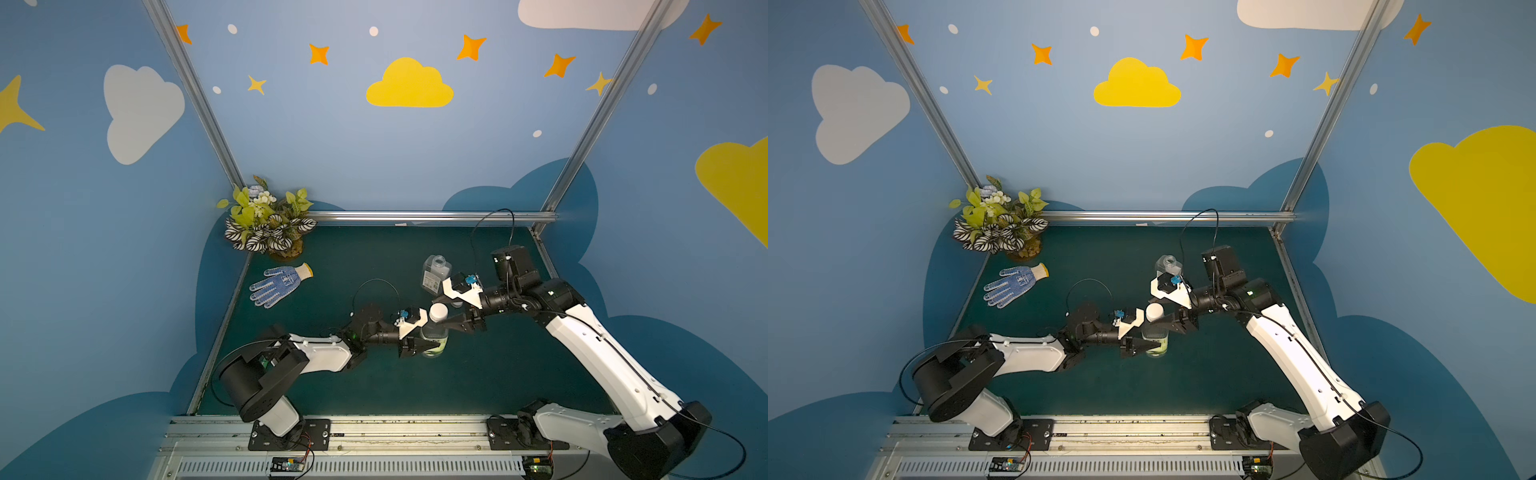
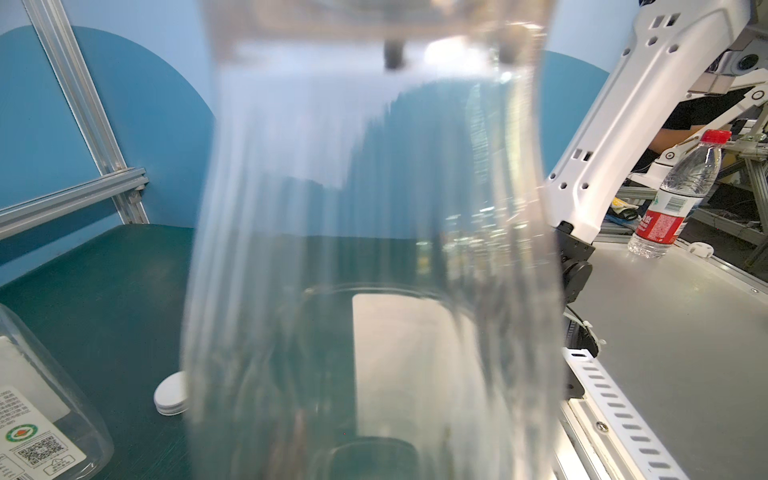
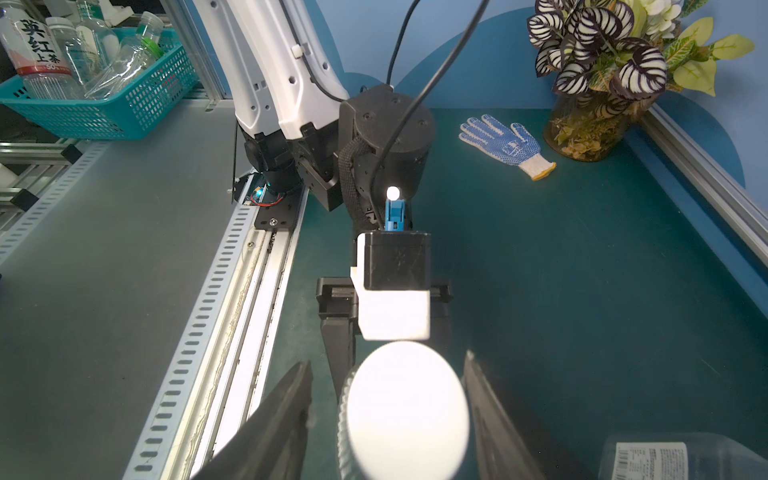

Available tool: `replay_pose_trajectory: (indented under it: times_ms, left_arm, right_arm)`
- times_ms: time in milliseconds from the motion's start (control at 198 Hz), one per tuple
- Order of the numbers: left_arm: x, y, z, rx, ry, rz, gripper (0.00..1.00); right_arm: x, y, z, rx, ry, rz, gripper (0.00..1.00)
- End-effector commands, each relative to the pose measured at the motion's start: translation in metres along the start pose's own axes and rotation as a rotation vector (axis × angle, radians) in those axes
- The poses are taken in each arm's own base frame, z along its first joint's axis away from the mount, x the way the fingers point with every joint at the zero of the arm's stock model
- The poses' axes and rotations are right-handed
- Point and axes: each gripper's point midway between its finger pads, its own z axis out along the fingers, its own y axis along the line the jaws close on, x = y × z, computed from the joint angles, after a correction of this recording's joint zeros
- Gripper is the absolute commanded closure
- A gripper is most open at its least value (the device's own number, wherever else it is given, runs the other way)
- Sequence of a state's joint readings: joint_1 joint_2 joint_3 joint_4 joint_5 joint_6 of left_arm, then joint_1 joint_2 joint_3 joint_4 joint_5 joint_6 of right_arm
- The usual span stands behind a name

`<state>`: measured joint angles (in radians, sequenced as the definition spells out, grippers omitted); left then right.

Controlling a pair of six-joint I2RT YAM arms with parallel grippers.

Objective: Screw on the bottle caps
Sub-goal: Screw the bottle cap onto the plastic bottle.

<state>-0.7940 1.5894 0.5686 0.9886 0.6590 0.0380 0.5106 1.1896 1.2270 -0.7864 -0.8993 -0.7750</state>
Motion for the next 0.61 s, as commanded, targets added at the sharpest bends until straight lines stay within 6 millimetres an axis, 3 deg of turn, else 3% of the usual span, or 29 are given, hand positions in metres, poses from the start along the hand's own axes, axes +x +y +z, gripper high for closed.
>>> replay_pose_trajectory:
  times_ms: [0,283,601]
  left_arm:
    - [-0.013,0.002,0.002,0.010,-0.032,0.022,0.61]
    - [-0.011,0.006,0.002,-0.015,-0.031,0.018,0.62]
    - [-0.007,0.013,0.005,-0.038,-0.022,0.006,0.62]
  right_arm:
    - [-0.006,0.000,-0.002,0.002,0.004,-0.012,0.43]
    - [-0.004,-0.005,-0.003,0.040,0.012,-0.013,0.64]
    - [-0.024,-0.017,-0.012,0.142,-0.059,-0.040,0.66]
